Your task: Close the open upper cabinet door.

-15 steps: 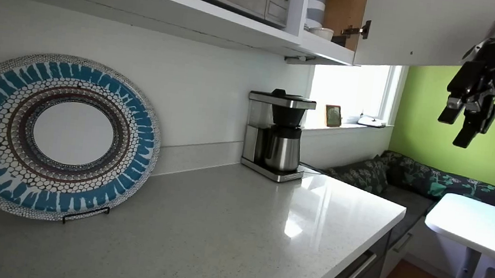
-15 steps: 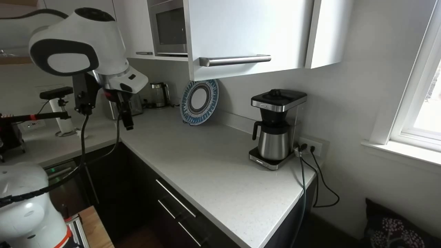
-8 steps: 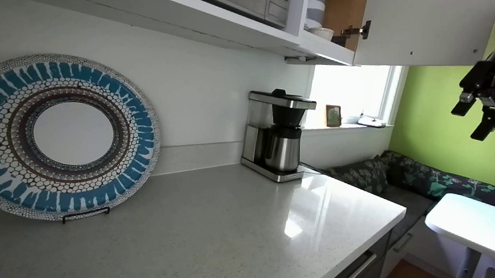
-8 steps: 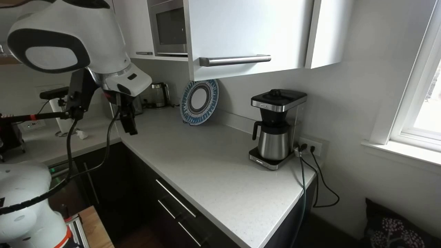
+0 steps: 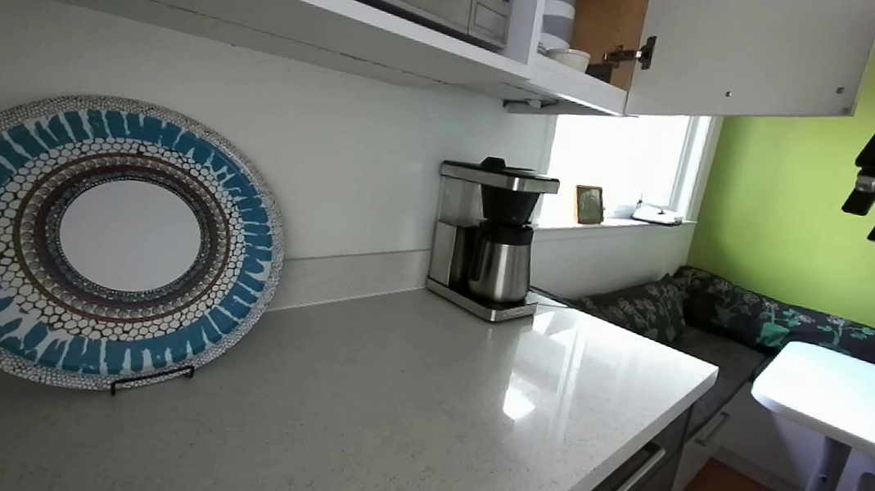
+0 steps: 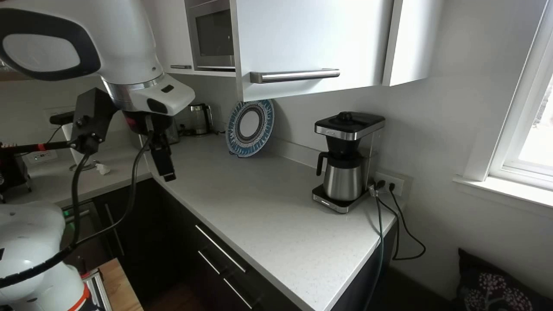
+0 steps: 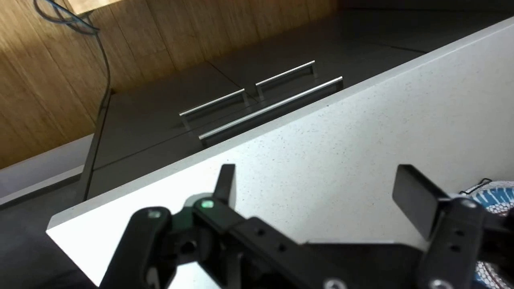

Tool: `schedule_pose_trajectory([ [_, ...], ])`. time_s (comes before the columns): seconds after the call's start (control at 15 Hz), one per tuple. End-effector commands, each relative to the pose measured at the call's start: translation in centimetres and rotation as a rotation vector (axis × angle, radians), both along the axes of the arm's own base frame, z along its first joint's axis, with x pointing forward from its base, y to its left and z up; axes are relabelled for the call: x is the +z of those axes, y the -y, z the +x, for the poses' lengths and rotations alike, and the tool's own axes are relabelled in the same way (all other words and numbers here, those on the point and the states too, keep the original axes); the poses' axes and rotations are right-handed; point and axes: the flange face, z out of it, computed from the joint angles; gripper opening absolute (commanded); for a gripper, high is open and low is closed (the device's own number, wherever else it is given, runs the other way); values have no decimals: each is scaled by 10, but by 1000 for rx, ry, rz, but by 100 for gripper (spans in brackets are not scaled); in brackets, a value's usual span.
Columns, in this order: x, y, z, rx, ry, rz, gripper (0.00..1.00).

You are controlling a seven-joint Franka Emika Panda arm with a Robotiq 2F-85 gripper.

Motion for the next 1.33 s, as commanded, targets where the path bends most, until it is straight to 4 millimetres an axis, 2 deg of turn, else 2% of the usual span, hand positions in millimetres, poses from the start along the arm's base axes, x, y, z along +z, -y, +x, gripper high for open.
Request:
schedule_pose_trajectory([
  [0.0,2,3,0,4,0,-1,100],
  [0.33,1,6,3,8,-5,-2,100],
  [0.53,4,24,-5,2,-22,-27,100],
  [1.0,14,93,-32,5,-7,3,100],
  [1.27,29,128,-41,-55,54,28,100],
])
